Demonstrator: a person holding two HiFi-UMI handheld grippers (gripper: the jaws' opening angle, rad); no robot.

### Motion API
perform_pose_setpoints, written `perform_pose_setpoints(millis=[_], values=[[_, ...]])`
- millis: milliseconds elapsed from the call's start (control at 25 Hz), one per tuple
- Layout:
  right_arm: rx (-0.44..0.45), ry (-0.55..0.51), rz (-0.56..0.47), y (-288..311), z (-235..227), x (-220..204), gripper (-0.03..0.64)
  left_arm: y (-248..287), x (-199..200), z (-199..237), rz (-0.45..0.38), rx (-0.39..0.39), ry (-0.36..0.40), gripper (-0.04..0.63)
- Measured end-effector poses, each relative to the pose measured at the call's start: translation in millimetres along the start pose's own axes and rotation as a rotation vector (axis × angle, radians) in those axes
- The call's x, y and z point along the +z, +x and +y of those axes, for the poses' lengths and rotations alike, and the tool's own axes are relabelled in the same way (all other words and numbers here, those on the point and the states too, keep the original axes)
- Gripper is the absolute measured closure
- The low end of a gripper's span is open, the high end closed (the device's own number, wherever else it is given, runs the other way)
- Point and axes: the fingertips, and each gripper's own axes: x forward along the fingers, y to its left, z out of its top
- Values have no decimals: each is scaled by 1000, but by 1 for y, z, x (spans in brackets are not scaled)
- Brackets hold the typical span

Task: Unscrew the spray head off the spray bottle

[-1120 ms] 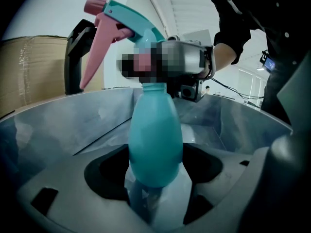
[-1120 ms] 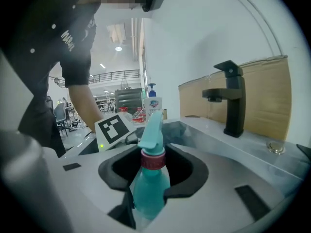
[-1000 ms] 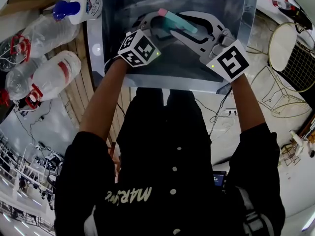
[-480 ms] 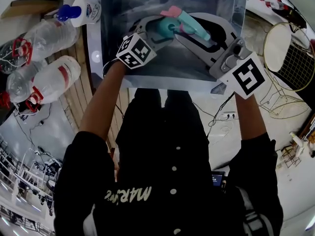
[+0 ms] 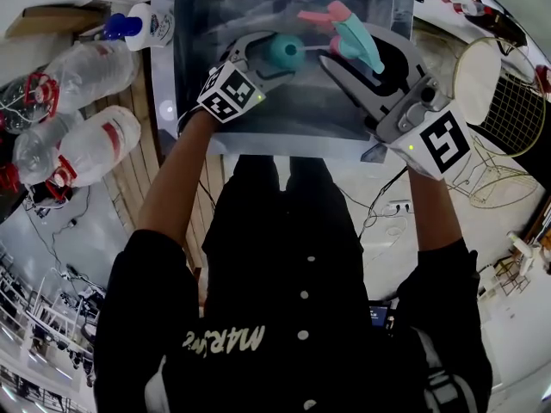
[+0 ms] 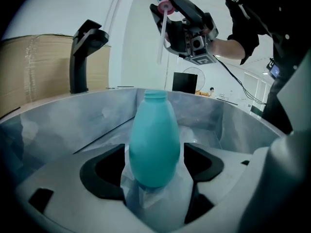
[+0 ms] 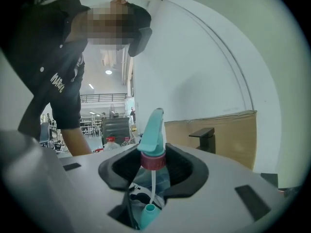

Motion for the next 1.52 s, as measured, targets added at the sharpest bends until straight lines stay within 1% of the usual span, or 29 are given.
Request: perform_pose_setpoints(millis=[120,200,280,320,360,400,480,520,560,640,720,840,960,1080,1240,1400,1520], values=[[-24,7,-18,-8,-2,9,453,-7,2,-2,23,7,23,218],[-44,-14,-12,-16,-4,12,453,-18,5,-1,38,28,34,219],[-75,-49,3,-26,-8,14,453,-41,16,5,20,83,21,222],[-96,-57,12,-32,-11,15,453,-56,23,8,3,123,8,237],[-120,-57,22,-39,-14,17,453,-73,31,9,-15,169,2,263],[-145,-55,33,-48,-15,19,453,-91,40,8,-32,217,4,319],[-190,-64,53,-64,-15,25,453,-127,64,5,-80,317,13,479],[-210,-78,63,-71,-14,28,453,-144,78,4,-113,366,11,536],[-229,-99,73,-76,-14,29,453,-159,91,4,-148,411,6,571],[-260,-134,86,-84,-14,31,453,-184,114,3,-200,477,-3,571],[-291,-133,85,-93,-12,36,453,-202,134,-4,-229,512,-21,571],[-346,-132,77,-106,-10,47,453,-226,159,-7,-273,554,-89,571],[-396,-113,64,-123,-7,59,453,-250,176,-8,-304,608,-138,571],[-434,-105,54,-141,-1,72,453,-270,184,-11,-320,658,-180,571],[-498,-108,23,-160,0,88,453,-291,191,-12,-328,715,-191,571],[-565,-110,-1,-173,-2,95,453,-311,195,-16,-343,759,-207,571],[-605,-116,-28,-179,-4,97,453,-321,199,-17,-355,795,-188,571]])
